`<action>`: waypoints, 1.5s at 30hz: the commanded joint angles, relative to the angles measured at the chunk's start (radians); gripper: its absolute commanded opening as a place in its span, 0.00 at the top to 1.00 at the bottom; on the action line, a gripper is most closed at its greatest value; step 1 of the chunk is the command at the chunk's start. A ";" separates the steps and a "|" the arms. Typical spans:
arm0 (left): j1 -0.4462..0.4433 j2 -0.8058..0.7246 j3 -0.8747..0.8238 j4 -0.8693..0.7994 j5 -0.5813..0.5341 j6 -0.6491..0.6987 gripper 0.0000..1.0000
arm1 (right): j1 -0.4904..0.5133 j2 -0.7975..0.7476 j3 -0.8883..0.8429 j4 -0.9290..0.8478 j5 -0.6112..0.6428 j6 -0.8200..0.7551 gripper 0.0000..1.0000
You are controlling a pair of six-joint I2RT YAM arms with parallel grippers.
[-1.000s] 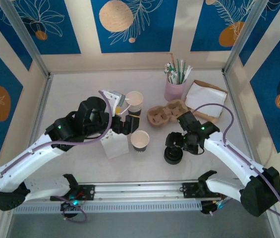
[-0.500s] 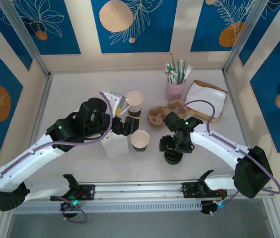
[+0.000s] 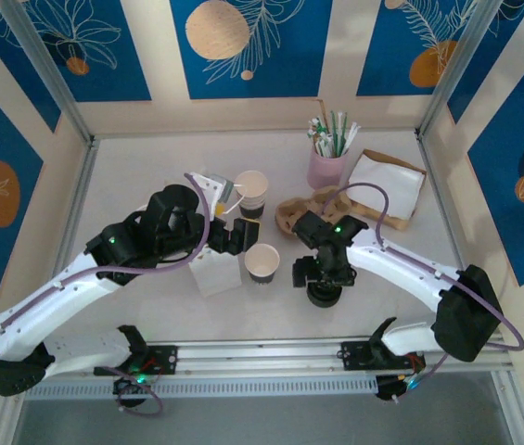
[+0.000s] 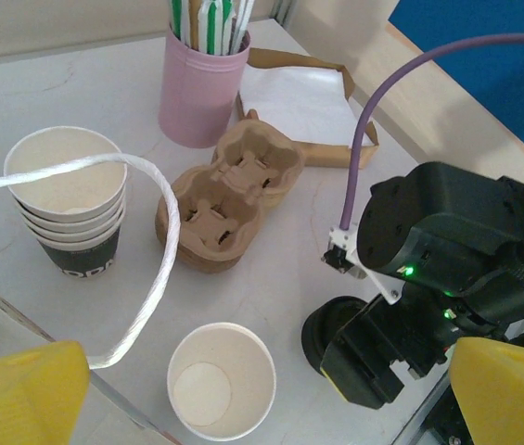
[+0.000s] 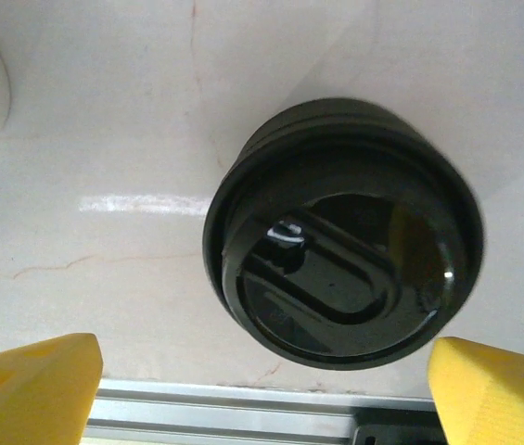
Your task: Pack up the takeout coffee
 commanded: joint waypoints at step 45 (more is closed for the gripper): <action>-0.008 0.000 -0.014 0.014 -0.036 0.015 0.00 | -0.082 0.140 -0.030 0.019 -0.005 -0.040 0.28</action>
